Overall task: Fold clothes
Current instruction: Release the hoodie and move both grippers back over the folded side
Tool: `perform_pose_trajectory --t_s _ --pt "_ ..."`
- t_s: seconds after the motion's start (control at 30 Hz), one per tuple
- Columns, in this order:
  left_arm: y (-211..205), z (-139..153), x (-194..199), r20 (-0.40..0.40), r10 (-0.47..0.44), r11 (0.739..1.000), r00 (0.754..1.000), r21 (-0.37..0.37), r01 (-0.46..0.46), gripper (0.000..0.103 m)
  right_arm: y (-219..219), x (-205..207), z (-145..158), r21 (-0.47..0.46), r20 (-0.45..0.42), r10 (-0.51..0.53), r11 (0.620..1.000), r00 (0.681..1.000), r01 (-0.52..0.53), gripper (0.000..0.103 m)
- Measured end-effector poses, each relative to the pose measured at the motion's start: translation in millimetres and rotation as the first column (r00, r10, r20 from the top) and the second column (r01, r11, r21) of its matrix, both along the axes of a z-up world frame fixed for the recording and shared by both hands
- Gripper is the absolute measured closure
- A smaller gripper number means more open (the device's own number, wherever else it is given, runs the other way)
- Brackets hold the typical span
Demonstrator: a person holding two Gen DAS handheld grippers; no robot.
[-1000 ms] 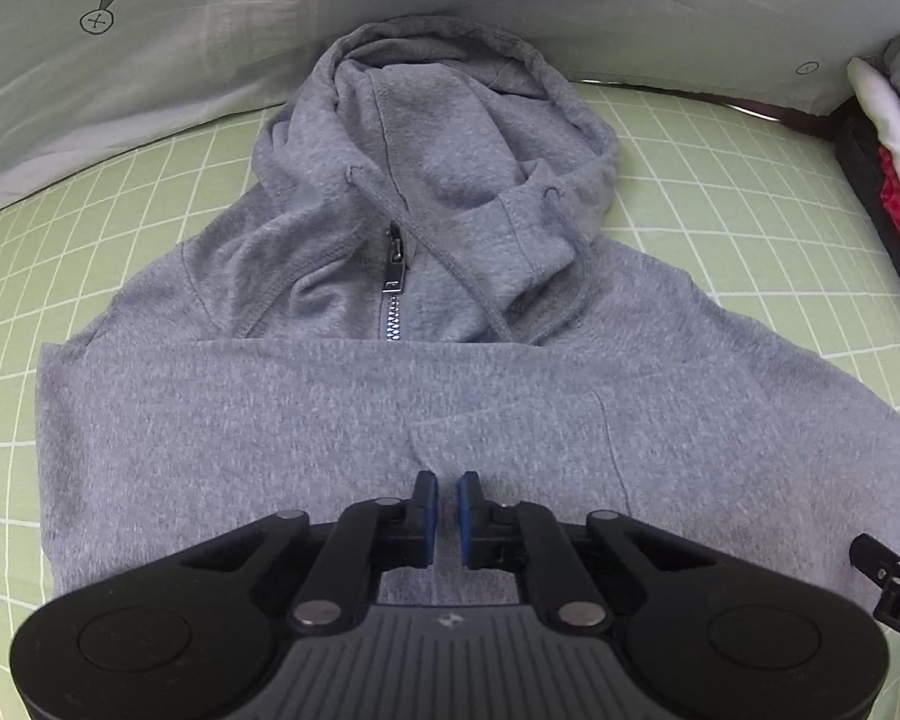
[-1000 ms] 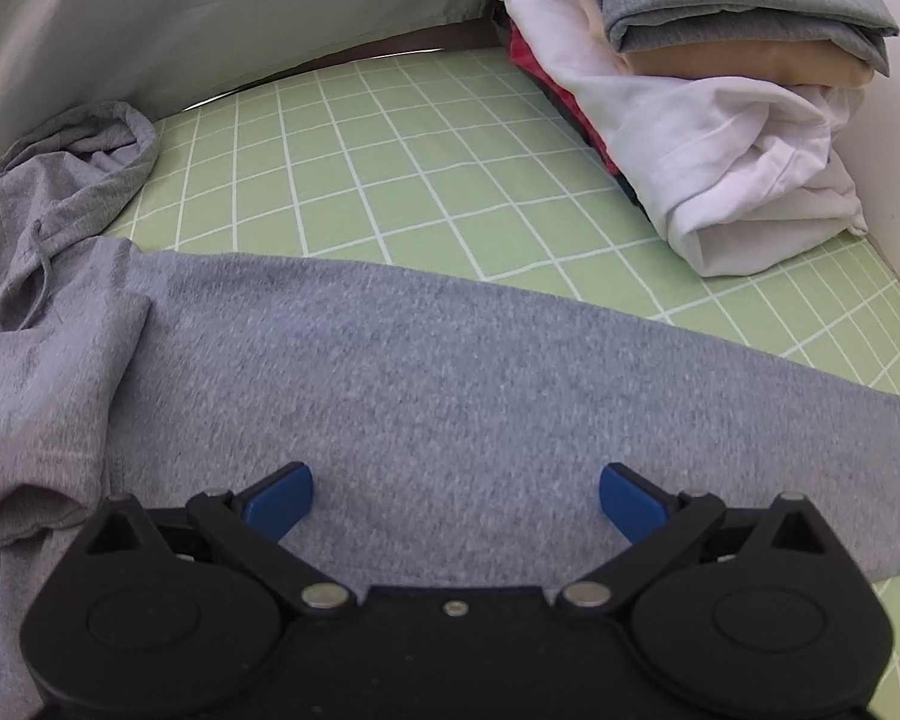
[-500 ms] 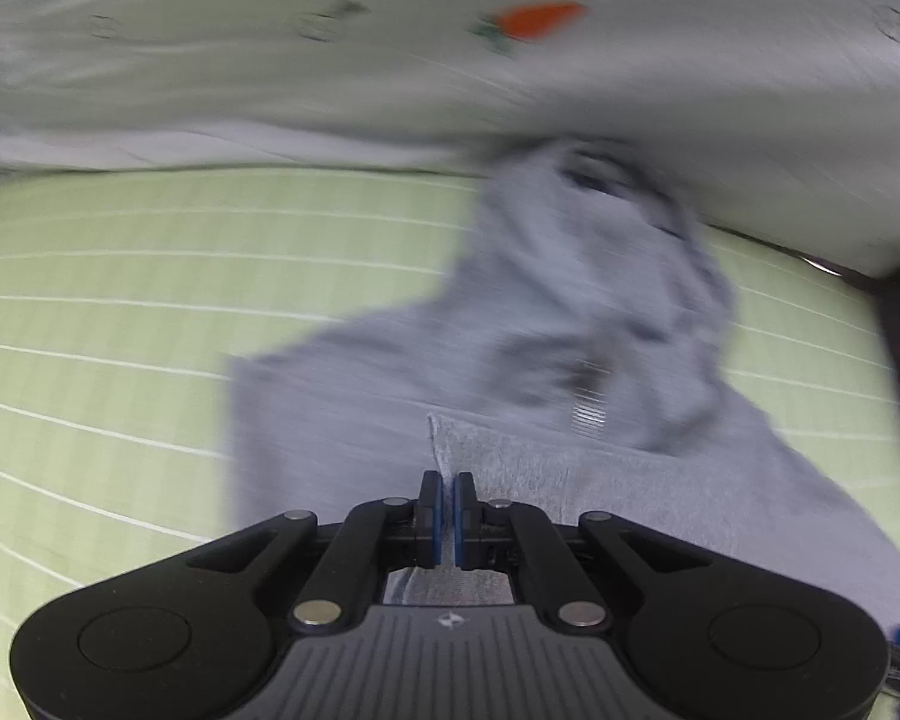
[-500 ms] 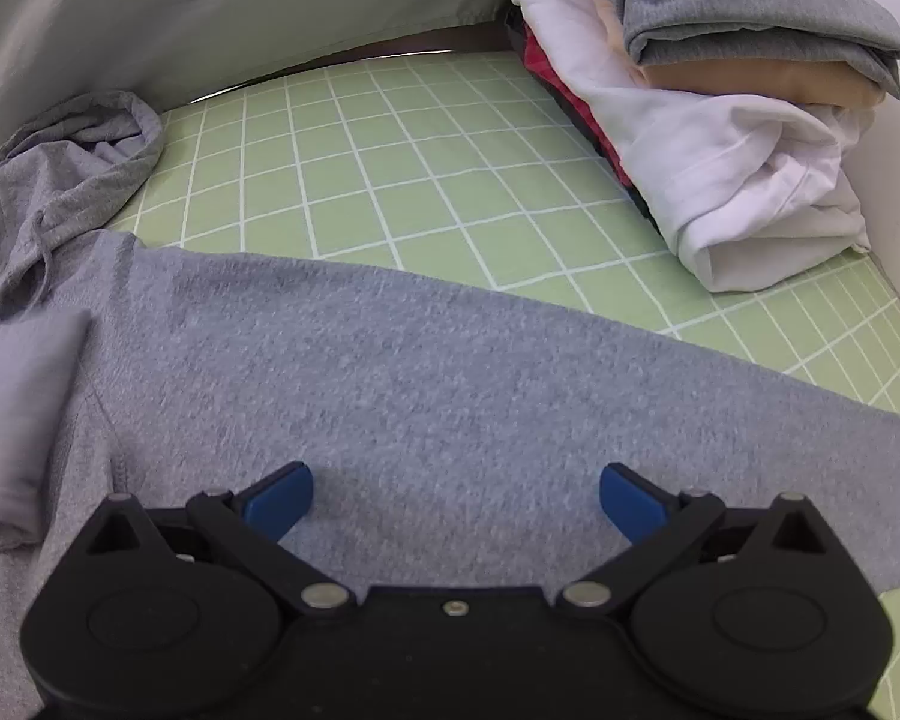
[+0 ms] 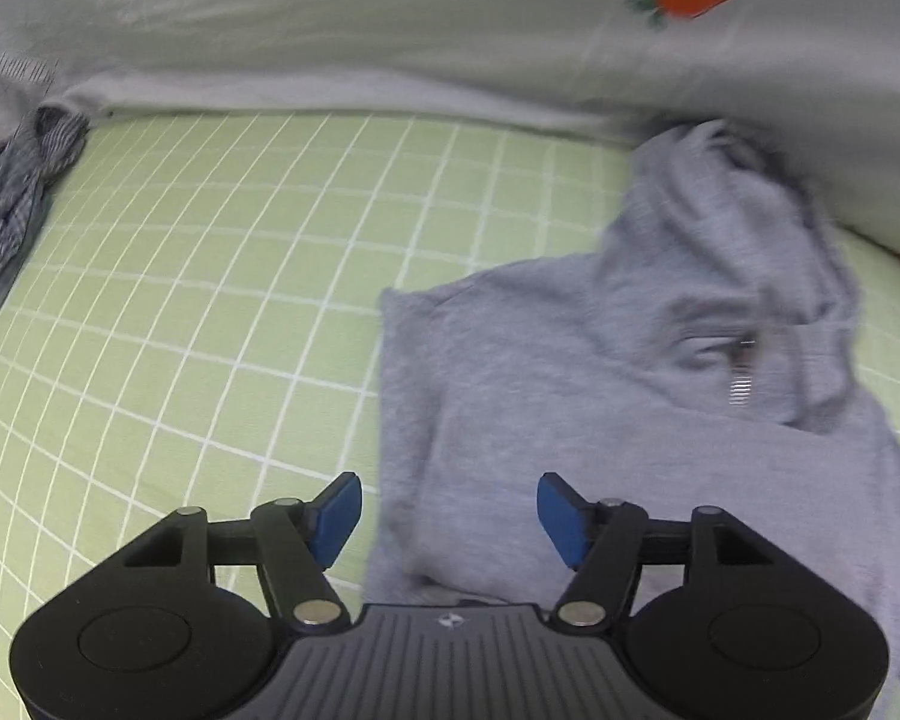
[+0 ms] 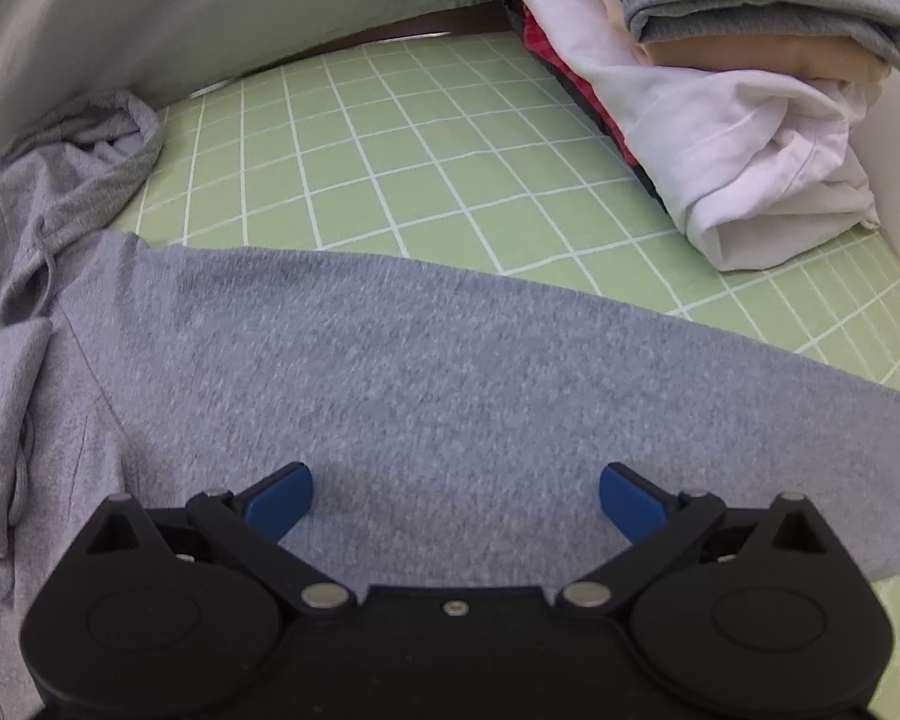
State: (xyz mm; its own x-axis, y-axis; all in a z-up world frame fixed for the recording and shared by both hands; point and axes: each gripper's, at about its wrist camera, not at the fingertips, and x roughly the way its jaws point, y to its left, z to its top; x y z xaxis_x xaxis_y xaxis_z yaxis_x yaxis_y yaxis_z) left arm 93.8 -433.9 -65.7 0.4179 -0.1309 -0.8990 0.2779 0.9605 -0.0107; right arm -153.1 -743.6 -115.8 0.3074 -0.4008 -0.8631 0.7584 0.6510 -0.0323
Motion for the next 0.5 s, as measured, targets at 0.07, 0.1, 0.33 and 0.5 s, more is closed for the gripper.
perform_pose_trajectory --t_s 0.07,0.1,0.33,0.5 --pt "-1 18 -14 0.041 -0.034 0.999 0.999 -0.030 0.035 0.027 8 -1 12 -0.025 0.026 0.012 1.000 1.000 -0.011 0.000" --pt "-2 29 -23 0.065 -0.049 0.998 0.997 -0.046 0.052 0.025 13 -4 20 -0.037 0.054 0.015 0.999 0.998 -0.013 0.000" --pt "21 98 -87 0.257 -0.187 0.962 0.948 -0.147 0.229 0.012 67 -25 84 -0.119 0.242 0.059 0.992 0.968 -0.031 0.000" --pt "43 122 -119 0.357 -0.297 0.914 0.885 -0.162 0.372 0.008 108 -38 116 -0.154 0.294 0.032 0.988 0.955 0.014 0.000"
